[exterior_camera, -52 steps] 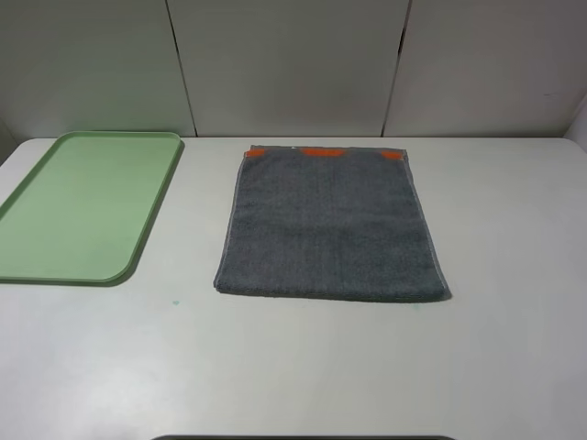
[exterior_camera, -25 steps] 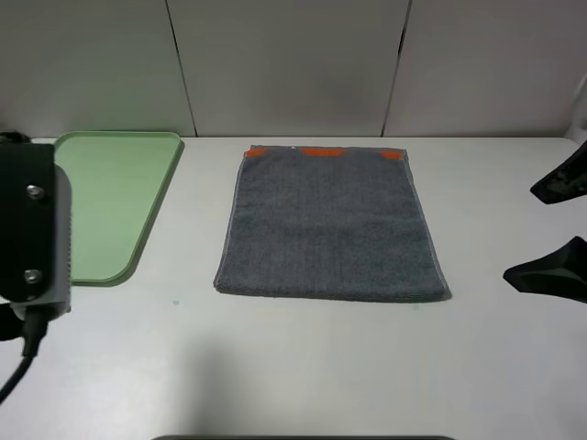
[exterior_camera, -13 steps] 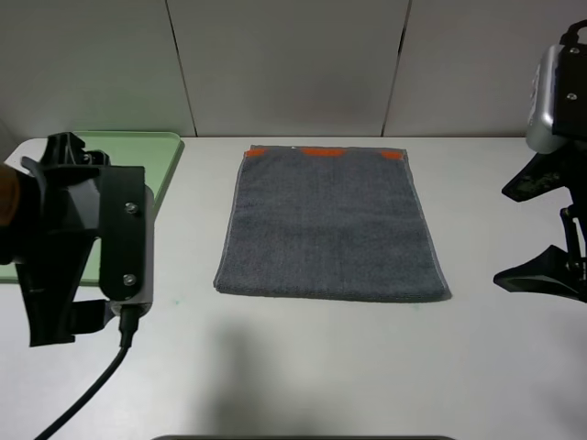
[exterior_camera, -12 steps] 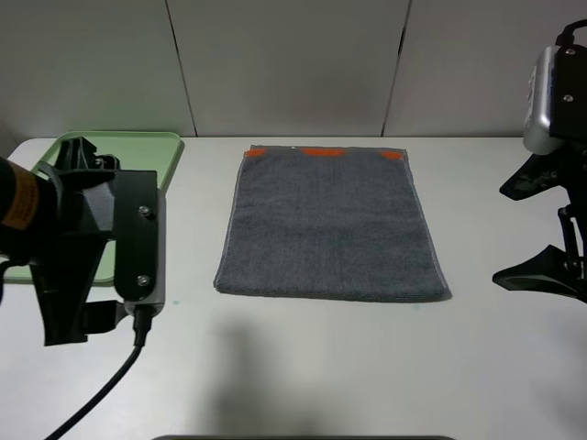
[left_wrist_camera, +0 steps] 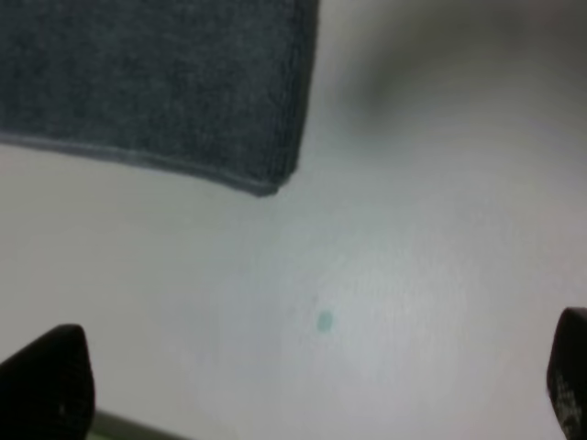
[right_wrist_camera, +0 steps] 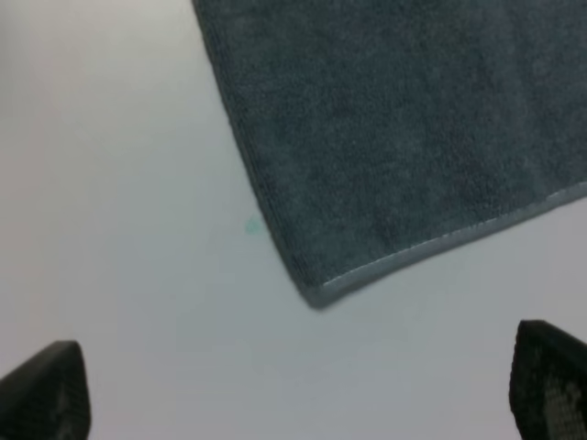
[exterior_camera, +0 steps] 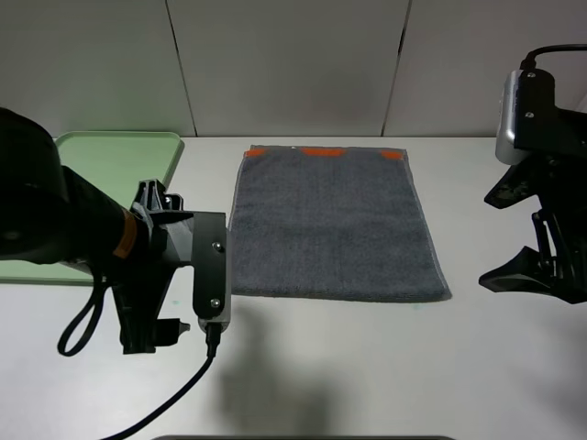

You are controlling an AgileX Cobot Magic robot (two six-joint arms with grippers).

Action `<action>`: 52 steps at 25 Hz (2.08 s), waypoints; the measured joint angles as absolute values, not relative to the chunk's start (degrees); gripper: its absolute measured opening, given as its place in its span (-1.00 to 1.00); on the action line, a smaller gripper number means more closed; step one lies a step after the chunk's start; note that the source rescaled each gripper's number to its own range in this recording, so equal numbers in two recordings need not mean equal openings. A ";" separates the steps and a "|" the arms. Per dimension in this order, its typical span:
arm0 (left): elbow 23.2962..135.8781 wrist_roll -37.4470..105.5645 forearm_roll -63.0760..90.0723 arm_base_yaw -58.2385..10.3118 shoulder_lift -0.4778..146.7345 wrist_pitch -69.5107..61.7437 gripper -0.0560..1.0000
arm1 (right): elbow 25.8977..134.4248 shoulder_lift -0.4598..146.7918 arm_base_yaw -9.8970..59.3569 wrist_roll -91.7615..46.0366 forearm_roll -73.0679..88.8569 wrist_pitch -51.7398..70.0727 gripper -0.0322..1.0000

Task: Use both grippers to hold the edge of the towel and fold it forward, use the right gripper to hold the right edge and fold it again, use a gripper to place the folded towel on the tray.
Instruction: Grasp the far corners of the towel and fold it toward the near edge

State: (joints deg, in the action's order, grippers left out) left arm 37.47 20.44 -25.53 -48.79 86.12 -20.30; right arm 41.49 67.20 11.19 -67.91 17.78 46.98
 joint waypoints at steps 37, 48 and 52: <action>48.19 7.74 -48.39 -40.15 107.54 -13.64 0.92 | 41.49 68.43 11.19 -68.08 18.18 42.29 1.00; 46.68 7.94 -48.39 -40.09 107.60 -9.94 0.92 | 41.49 68.43 11.19 -68.08 18.18 42.13 1.00; 45.09 9.49 -48.39 -40.09 107.72 -9.86 0.92 | 41.49 68.43 11.19 -68.08 18.18 41.73 1.00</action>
